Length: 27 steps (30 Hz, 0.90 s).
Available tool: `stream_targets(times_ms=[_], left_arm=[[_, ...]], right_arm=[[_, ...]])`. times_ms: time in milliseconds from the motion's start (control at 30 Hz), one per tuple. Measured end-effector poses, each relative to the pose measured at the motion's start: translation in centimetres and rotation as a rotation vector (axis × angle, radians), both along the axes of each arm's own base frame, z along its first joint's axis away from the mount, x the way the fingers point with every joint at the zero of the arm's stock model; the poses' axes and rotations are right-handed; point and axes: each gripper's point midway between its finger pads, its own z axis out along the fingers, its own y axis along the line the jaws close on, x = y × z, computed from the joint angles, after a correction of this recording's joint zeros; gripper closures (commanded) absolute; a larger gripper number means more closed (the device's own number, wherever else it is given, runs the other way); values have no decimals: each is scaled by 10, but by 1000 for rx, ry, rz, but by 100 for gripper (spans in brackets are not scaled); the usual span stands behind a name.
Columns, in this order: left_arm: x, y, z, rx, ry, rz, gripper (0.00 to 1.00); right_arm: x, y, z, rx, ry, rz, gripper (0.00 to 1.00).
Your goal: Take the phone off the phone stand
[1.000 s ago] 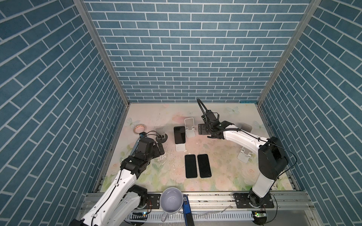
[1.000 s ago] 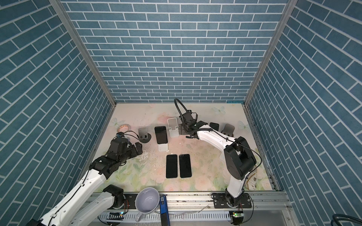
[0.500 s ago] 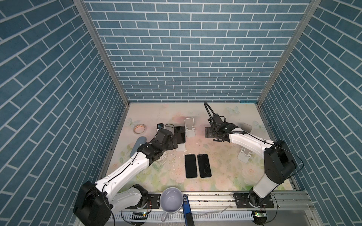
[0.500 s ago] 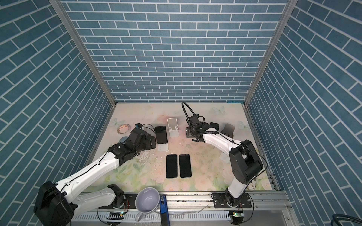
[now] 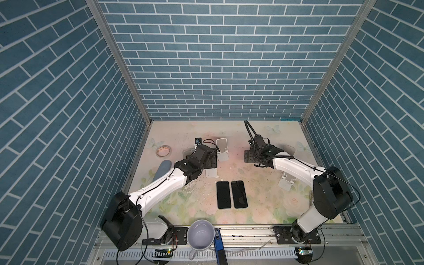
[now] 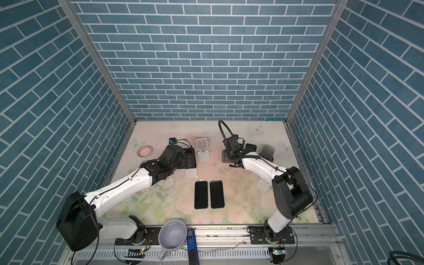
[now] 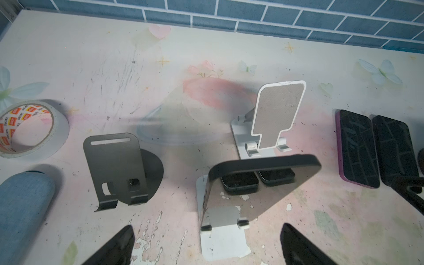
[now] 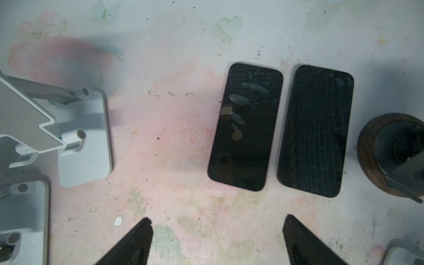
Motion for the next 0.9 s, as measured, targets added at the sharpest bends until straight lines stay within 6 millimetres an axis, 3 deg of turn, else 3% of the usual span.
stream_targets(times_ms=[267,900], left_arm=[[11,-20,-5,60,-29,-7,0],[32,-37,-26,75,-70,18,0]], right_arm=[[-3,-9,-8,-1,14,-15,10],[-5,-28,-22,3,41,-48,10]])
